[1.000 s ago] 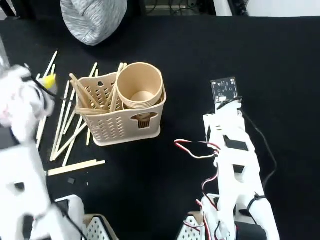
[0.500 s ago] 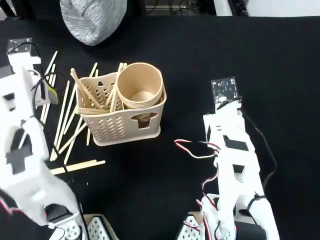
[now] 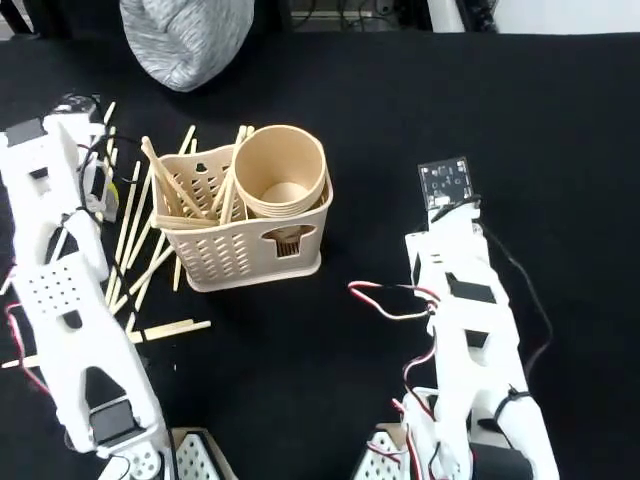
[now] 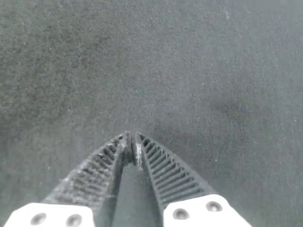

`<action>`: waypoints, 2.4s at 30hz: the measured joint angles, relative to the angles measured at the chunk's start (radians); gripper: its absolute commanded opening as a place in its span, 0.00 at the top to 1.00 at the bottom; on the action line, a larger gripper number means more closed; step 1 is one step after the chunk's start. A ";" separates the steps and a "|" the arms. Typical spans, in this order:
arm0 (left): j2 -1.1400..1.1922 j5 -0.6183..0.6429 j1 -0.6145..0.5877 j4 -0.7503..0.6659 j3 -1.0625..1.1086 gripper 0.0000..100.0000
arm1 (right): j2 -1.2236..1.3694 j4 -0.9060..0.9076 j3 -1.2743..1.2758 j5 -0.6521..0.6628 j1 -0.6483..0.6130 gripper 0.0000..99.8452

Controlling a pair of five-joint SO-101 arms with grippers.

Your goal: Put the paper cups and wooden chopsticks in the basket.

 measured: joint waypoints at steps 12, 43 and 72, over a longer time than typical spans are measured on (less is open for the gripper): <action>0.098 0.072 0.021 0.155 -0.253 0.97 | 0.000 0.000 0.000 0.000 0.000 0.98; -0.646 0.129 -0.051 -0.486 0.767 0.77 | 0.000 0.000 0.000 0.000 0.000 0.98; 0.103 -0.080 -0.032 0.146 -0.167 0.97 | 0.000 0.000 0.000 0.002 0.000 0.98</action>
